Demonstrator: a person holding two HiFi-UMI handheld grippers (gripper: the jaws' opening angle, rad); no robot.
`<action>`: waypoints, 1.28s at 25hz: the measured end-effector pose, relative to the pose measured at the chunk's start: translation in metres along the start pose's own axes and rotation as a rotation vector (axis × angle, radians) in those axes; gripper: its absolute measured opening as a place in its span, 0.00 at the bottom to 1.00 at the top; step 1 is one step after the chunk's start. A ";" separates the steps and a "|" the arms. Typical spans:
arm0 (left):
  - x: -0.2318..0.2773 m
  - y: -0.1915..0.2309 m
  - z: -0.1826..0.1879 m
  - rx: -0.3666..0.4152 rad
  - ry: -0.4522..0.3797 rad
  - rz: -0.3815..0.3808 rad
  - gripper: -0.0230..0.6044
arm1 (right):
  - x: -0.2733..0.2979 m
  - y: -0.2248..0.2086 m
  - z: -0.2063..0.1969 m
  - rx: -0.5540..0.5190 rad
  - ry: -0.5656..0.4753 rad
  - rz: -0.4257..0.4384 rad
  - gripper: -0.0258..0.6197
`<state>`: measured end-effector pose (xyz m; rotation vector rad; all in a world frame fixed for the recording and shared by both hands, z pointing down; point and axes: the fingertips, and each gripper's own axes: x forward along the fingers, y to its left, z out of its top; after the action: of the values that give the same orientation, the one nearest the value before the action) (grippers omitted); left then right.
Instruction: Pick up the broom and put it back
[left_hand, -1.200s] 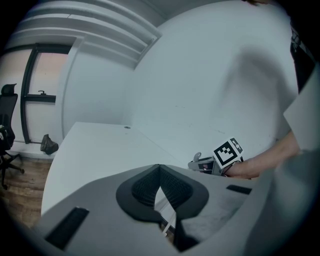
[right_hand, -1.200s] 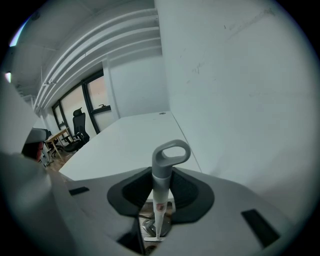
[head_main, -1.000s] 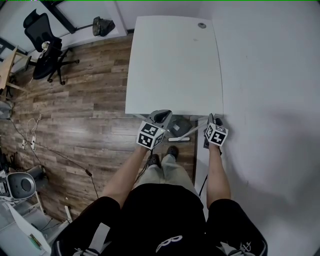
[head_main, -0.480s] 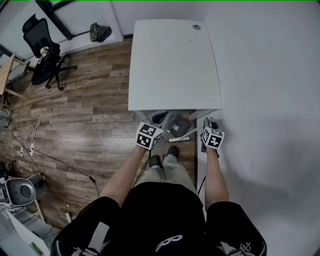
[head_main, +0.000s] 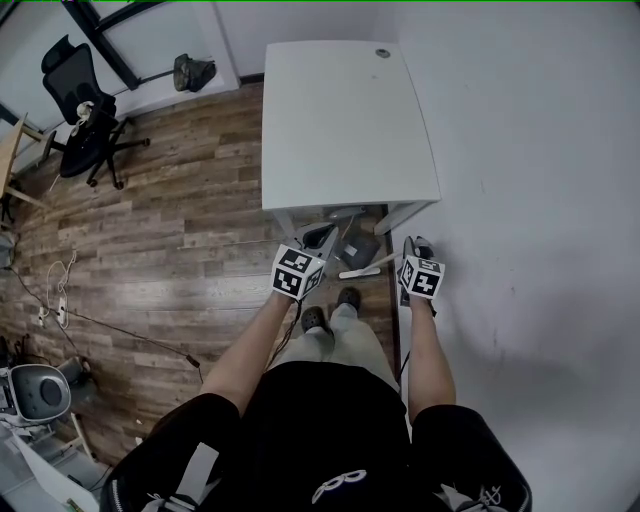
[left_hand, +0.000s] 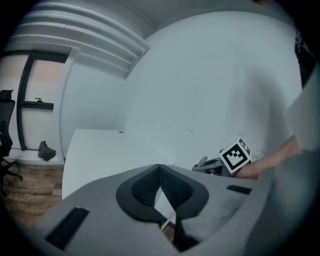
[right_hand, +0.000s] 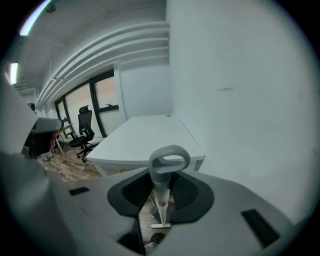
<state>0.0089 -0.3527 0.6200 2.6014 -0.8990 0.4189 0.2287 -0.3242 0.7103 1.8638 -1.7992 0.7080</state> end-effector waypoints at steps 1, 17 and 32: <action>-0.005 -0.002 -0.001 0.004 -0.003 -0.002 0.05 | -0.005 0.001 -0.001 -0.001 -0.003 -0.003 0.22; -0.059 -0.024 0.012 0.035 -0.072 0.040 0.05 | -0.075 0.011 0.016 -0.026 -0.096 0.016 0.22; -0.119 -0.087 0.015 0.029 -0.114 0.118 0.05 | -0.171 0.030 0.075 -0.089 -0.234 0.108 0.22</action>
<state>-0.0234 -0.2314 0.5407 2.6295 -1.0958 0.3188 0.1998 -0.2428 0.5417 1.8661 -2.0546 0.4518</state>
